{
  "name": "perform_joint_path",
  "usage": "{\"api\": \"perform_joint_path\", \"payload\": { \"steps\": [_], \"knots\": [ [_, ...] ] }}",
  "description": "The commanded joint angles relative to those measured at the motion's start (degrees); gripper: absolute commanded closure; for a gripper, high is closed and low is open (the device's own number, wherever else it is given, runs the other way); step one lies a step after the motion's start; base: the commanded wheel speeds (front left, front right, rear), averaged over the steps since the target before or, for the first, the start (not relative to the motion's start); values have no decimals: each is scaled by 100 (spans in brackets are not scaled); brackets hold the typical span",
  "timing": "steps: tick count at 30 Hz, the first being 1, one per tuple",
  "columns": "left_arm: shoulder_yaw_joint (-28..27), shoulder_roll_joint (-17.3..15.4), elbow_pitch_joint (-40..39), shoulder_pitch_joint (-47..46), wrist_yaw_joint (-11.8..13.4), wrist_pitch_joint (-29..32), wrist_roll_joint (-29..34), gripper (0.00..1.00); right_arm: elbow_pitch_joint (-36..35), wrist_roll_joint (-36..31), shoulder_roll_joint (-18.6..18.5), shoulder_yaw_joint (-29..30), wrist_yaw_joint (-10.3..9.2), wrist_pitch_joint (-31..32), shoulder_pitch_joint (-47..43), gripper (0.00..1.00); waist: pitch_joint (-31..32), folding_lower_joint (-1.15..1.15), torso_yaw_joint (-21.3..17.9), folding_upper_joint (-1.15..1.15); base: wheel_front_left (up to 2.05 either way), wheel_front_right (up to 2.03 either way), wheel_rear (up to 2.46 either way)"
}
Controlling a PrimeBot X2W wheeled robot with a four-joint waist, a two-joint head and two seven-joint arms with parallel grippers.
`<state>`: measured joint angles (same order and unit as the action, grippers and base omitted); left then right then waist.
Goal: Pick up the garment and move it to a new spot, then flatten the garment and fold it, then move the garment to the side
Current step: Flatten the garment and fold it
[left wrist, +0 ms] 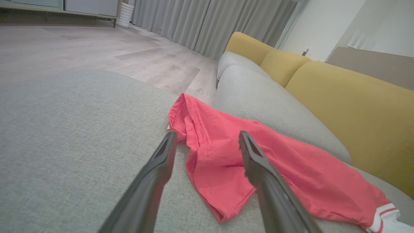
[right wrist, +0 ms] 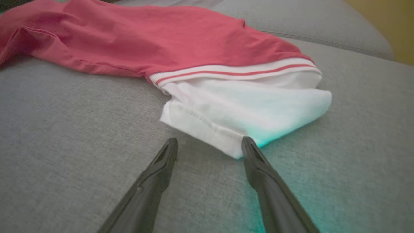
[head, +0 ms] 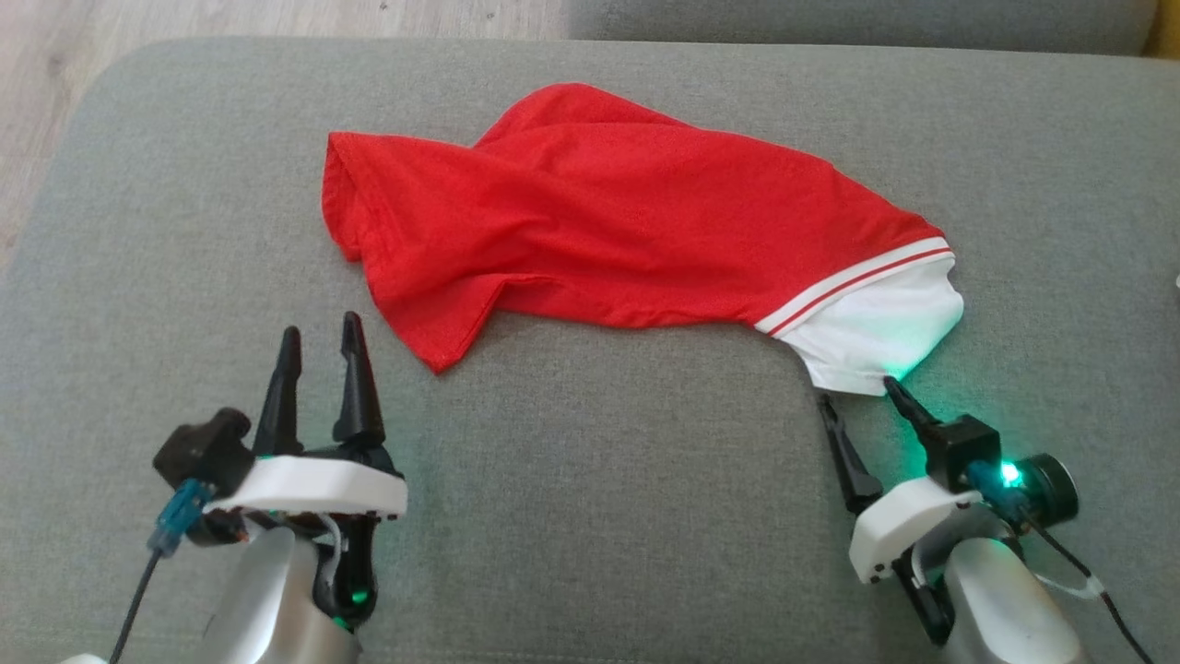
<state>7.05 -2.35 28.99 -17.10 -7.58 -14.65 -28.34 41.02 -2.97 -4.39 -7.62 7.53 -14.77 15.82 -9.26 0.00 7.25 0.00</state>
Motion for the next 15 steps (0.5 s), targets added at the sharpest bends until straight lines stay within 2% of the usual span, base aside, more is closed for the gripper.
{"api": "perform_joint_path", "payload": {
  "steps": [1,4,5,6,8,9,10,11,13,14,15],
  "knots": [
    [-122,-54,-159,-3,9,-35,-58,0,-48,-66,-12,-21,-4,-23,184,0,7,0,3,0,0,0,0],
    [-114,-54,-163,20,9,-35,-70,0,6,-80,-5,117,-4,-23,218,0,19,0,-3,0,0,0,0],
    [-104,-54,-162,31,9,-35,-77,0,16,-88,-3,165,-4,-23,235,7,26,0,-6,0,0,0,0],
    [-85,-54,-160,42,9,-35,-72,0,26,-80,0,200,-4,-23,258,46,26,0,-15,0,0,0,0],
    [-81,-54,-154,56,9,-35,-58,0,-27,-76,-28,232,-4,-23,324,83,26,0,-40,0,0,0,0],
    [-77,-54,-150,58,9,-35,-60,0,-46,-64,-51,220,-4,-23,357,89,29,0,-52,0,0,0,0],
    [-66,-54,-145,56,9,-35,-54,0,-50,-54,-87,208,-4,-23,394,91,31,0,-64,0,0,0,0],
    [-59,-54,-140,55,9,-35,-56,0,-46,-47,-124,191,-4,-23,431,87,35,0,-74,0,0,0,0],
    [-58,-54,-138,52,9,-35,-83,0,-11,-33,-184,155,-4,-23,499,87,39,0,-85,0,0,0,0],
    [-52,-54,-135,51,9,-35,-94,0,19,-18,-204,133,-4,-23,535,100,40,0,-88,0,0,0,0],
    [-43,-54,-136,55,9,-35,-107,0,43,8,-217,133,-4,-23,577,100,44,0,-92,0,0,0,0]
  ]
}}
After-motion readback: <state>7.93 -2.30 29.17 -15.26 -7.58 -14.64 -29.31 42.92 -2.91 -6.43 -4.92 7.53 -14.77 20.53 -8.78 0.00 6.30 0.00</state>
